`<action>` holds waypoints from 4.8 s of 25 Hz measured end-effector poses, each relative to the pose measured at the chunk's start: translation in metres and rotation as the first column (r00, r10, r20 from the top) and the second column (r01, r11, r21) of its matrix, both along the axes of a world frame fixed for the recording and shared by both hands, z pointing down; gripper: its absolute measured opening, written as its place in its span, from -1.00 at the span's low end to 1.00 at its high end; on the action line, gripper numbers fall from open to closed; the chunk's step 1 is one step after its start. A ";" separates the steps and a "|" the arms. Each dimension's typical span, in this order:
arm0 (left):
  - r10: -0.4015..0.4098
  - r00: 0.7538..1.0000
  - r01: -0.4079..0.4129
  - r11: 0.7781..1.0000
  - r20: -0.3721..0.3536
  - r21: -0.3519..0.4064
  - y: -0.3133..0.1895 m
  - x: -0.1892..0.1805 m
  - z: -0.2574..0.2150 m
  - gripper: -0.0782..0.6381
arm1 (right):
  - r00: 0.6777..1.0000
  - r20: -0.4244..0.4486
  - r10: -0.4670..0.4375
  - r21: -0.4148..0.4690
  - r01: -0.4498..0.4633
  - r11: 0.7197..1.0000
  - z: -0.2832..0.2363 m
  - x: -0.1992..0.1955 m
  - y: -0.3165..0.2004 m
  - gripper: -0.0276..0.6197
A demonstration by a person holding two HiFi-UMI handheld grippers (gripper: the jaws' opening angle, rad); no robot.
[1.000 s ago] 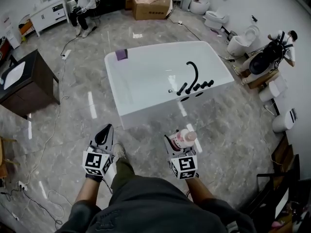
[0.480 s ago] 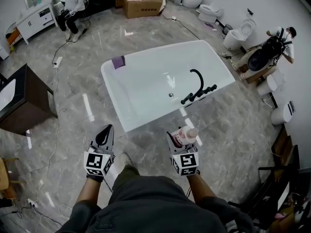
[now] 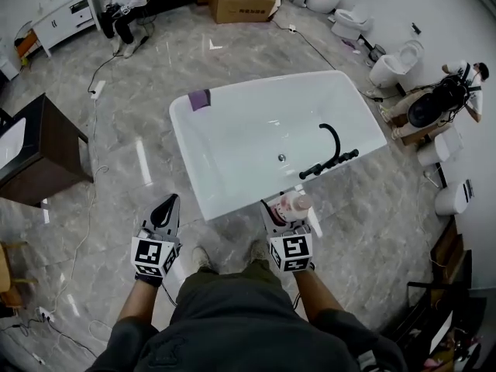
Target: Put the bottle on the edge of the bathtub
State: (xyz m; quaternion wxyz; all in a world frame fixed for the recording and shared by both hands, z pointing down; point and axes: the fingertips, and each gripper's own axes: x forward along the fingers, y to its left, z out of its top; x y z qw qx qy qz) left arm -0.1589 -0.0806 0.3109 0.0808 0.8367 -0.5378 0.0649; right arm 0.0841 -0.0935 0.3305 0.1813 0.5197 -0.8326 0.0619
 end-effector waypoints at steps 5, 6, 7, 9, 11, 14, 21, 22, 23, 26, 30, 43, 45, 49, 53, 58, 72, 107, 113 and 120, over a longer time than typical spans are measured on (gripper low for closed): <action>-0.087 0.996 0.087 0.996 0.000 -0.005 -0.022 -0.012 0.009 -0.78 | 0.992 -0.021 -0.126 -0.012 0.126 0.992 0.016 -0.024 -0.038 -0.22; -0.098 0.995 0.097 0.995 -0.001 -0.009 -0.025 -0.009 0.010 -0.78 | 0.989 -0.025 -0.147 -0.015 0.147 0.989 0.018 -0.024 -0.043 -0.22; -0.106 0.994 0.106 0.994 0.002 -0.011 -0.027 -0.005 0.011 -0.78 | 0.986 -0.023 -0.162 -0.016 0.162 0.987 0.020 -0.022 -0.049 -0.22; -0.121 0.993 0.121 0.993 0.008 -0.011 -0.035 0.001 0.012 -0.78 | 0.983 -0.012 -0.184 -0.013 0.184 0.983 0.023 -0.018 -0.060 -0.22; -0.133 0.991 0.133 0.991 0.011 -0.013 -0.042 0.004 0.017 -0.78 | 0.978 -0.006 -0.206 -0.011 0.206 0.978 0.029 -0.019 -0.068 -0.22; -0.132 0.991 0.133 0.991 0.027 -0.017 -0.051 0.006 0.032 -0.78 | 0.971 -0.008 -0.239 -0.014 0.239 0.971 0.048 -0.024 -0.078 -0.22; -0.125 0.991 0.127 0.991 0.054 -0.037 -0.067 0.012 0.087 -0.78 | 0.955 -0.009 -0.296 -0.012 0.296 0.955 0.104 -0.033 -0.096 -0.22; -0.124 0.991 0.127 0.991 0.058 -0.040 -0.069 0.012 0.096 -0.78 | 0.953 -0.009 -0.303 -0.007 0.303 0.953 0.112 -0.035 -0.098 -0.22; -0.124 0.990 0.127 0.991 0.060 -0.042 -0.070 0.012 0.105 -0.78 | 0.951 -0.010 -0.310 -0.003 0.310 0.951 0.120 -0.038 -0.101 -0.22; -0.125 0.990 0.129 0.991 0.063 -0.047 -0.073 0.012 0.130 -0.78 | 0.945 -0.007 -0.327 -0.007 0.327 0.945 0.146 -0.044 -0.106 -0.22; -0.118 0.991 0.121 0.992 0.071 -0.042 -0.077 0.017 0.162 -0.78 | 0.937 0.008 -0.349 0.002 0.349 0.937 0.175 -0.051 -0.108 -0.21; -0.104 0.992 0.108 0.992 0.073 -0.061 -0.080 0.025 0.276 -0.78 | 0.917 0.008 -0.398 0.004 0.398 0.917 0.283 -0.064 -0.107 -0.21; -0.101 0.992 0.106 0.992 0.073 -0.067 -0.079 0.025 0.294 -0.78 | 0.915 0.010 -0.403 0.003 0.403 0.915 0.298 -0.066 -0.106 -0.22; -0.107 0.992 0.113 0.990 0.073 -0.080 -0.079 0.021 0.325 -0.78 | 0.908 0.015 -0.419 0.005 0.419 0.908 0.325 -0.069 -0.105 -0.22; -0.113 0.991 0.118 0.990 0.071 -0.079 -0.079 0.018 0.352 -0.78 | 0.900 0.010 -0.437 0.004 0.437 0.900 0.355 -0.072 -0.105 -0.21; -0.117 0.990 0.124 0.989 0.075 -0.083 -0.079 0.017 0.380 -0.78 | 0.893 0.005 -0.450 0.000 0.450 0.893 0.386 -0.073 -0.106 -0.21; -0.131 0.989 0.137 0.987 0.073 -0.087 -0.076 0.017 0.434 -0.78 | 0.852 0.017 -0.523 0.018 0.523 0.852 0.438 -0.085 -0.096 -0.21; -0.197 0.978 0.204 0.972 0.067 -0.114 -0.075 0.023 0.489 -0.78 | 0.308 -0.014 -0.951 0.030 0.951 0.308 0.467 -0.108 -0.054 -0.22; -0.201 0.978 0.208 0.970 0.062 -0.129 -0.073 0.024 0.492 -0.78 | 0.306 -0.025 -0.952 0.019 0.952 0.305 0.468 -0.108 -0.054 -0.21; -0.195 0.978 0.203 0.972 0.072 -0.120 -0.071 0.019 0.488 -0.78 | 0.295 -0.025 -0.955 0.017 0.956 0.294 0.466 -0.110 -0.053 -0.21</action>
